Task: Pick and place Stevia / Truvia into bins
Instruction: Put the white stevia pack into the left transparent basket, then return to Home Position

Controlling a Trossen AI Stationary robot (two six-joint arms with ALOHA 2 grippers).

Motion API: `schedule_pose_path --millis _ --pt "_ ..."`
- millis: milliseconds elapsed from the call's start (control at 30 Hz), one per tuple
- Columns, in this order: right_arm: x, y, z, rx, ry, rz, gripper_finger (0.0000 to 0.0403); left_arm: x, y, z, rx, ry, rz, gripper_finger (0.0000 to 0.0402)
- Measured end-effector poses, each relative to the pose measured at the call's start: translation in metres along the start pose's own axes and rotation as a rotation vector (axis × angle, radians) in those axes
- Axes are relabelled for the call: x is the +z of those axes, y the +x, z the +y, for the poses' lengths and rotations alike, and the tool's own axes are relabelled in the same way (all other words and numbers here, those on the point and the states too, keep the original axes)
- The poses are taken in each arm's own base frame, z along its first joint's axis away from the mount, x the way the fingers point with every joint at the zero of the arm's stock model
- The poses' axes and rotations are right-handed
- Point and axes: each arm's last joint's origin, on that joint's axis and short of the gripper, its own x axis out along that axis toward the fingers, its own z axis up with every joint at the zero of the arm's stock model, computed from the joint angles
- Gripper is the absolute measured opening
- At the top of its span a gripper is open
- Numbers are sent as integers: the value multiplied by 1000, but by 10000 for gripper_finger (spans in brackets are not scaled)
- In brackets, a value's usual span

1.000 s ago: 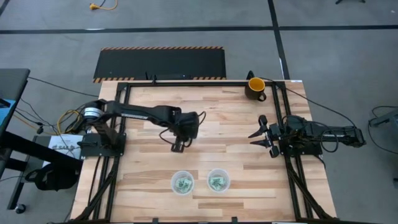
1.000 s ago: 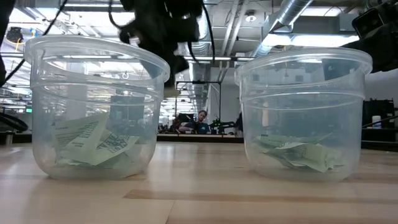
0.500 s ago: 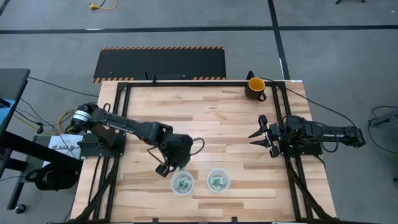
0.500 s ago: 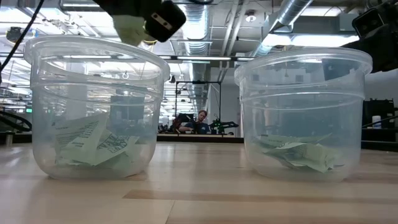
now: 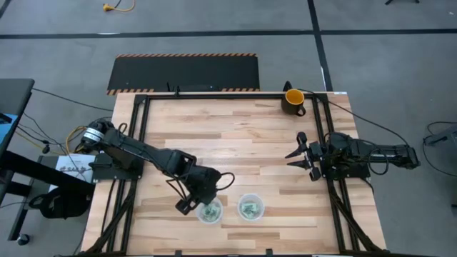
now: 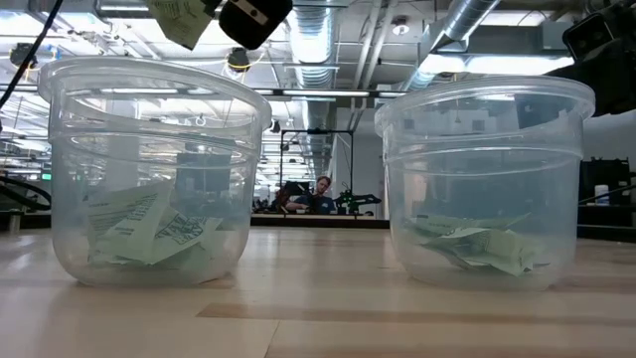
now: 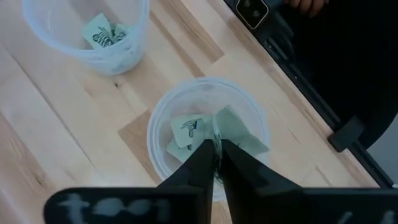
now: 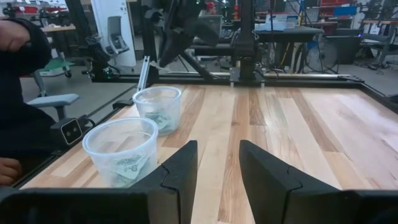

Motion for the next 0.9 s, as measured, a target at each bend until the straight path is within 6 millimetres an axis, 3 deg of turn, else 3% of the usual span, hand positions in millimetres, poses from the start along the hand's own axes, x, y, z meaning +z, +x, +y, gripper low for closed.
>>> schedule_pose_path --millis 633,767,900 --pt "0 0 0 0 0 0 113 2 -4 2 69 -65 -20 84" --pt "0 0 0 0 0 0 113 3 -25 3 29 -66 -99 84" --pt "0 0 0 0 0 0 113 2 -63 5 110 -104 -203 84"
